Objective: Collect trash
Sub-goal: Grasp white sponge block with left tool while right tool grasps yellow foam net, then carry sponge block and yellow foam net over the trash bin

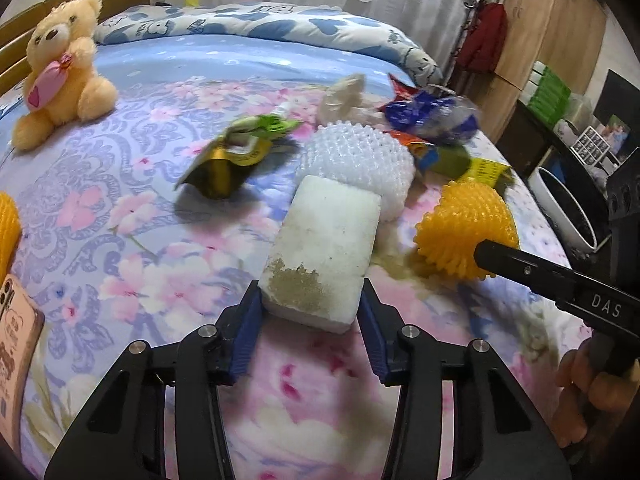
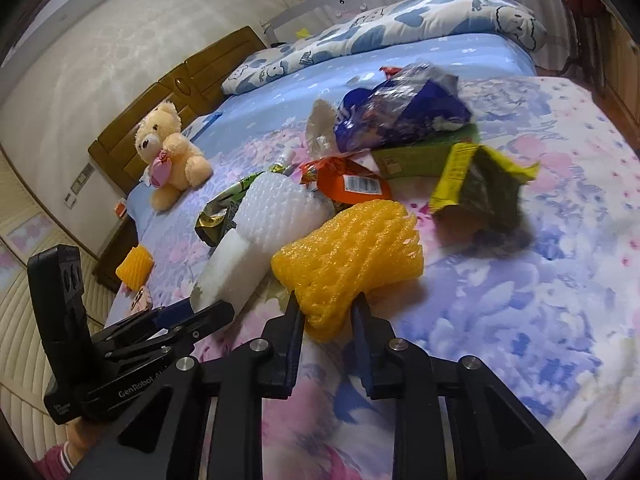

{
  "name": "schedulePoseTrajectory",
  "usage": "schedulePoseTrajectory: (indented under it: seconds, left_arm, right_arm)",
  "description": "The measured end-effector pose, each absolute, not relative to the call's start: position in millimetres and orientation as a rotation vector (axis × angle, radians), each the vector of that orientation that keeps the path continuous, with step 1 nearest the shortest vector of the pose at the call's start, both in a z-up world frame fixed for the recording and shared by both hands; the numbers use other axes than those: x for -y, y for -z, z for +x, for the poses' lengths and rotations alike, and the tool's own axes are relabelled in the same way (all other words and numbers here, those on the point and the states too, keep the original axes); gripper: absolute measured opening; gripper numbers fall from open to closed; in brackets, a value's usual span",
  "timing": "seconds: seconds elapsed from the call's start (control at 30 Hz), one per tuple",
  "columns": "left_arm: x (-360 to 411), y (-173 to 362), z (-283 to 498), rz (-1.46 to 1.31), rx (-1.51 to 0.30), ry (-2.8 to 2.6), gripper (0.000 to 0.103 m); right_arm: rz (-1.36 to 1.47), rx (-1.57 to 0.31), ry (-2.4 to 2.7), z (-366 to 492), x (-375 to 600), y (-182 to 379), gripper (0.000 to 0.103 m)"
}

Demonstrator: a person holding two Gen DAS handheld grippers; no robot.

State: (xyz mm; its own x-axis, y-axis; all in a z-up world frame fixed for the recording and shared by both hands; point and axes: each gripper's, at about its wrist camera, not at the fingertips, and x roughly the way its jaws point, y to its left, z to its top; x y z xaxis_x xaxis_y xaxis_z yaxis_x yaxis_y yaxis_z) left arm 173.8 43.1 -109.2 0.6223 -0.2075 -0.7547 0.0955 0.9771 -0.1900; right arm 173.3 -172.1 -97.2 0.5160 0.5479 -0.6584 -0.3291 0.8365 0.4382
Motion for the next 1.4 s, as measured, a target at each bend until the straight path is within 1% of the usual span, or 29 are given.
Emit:
schedulePoseTrajectory:
  seconds: [0.33, 0.6, 1.4]
  left_arm:
    - [11.9, 96.0, 155.0, -0.104, -0.880, 0.291, 0.045]
    - [69.8, 89.2, 144.4, -0.038, -0.885, 0.412, 0.045]
    - [207.1, 55.7, 174.2, 0.085, -0.846, 0.580, 0.045]
  right_arm:
    - [0.196, -0.826, -0.505, 136.5, 216.6, 83.9, 0.023]
    - [0.237, -0.808, -0.432, 119.8, 267.0, 81.9, 0.023]
    - [0.340, -0.718, -0.219, 113.5, 410.6, 61.8, 0.023]
